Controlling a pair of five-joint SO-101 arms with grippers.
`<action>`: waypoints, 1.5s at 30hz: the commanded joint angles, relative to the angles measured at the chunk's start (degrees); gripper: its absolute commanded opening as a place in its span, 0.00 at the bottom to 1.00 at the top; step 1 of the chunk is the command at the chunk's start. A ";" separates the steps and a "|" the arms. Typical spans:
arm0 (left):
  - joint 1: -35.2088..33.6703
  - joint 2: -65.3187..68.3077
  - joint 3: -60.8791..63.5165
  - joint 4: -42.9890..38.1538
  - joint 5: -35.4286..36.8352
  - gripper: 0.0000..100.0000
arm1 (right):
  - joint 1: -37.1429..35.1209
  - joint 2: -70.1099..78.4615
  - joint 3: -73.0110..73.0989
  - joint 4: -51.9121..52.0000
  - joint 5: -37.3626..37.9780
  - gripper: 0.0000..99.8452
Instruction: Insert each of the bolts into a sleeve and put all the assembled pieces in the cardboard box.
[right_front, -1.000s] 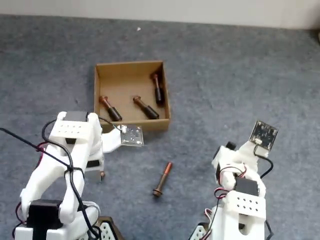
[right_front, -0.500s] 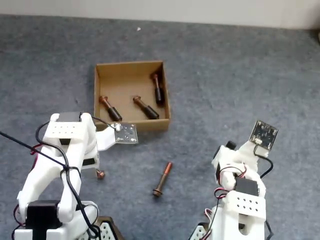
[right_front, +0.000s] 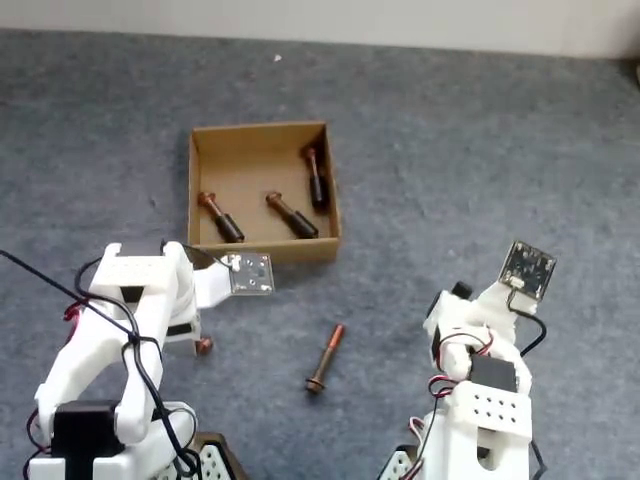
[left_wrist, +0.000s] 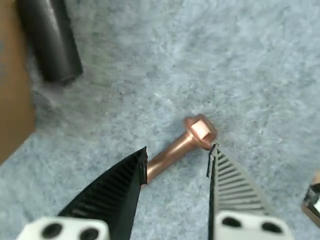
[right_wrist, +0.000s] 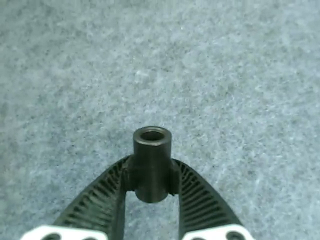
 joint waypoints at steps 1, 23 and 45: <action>-0.75 -1.36 0.40 -2.55 -13.63 0.21 | 0.48 -0.92 -0.40 -1.27 -0.18 0.00; 6.20 -1.45 5.32 -4.57 -2.46 0.07 | 0.48 -0.92 -0.40 -1.27 -0.18 0.00; 13.05 -2.07 -17.89 16.70 28.04 0.01 | 0.57 -0.92 -0.84 -1.19 -0.18 0.00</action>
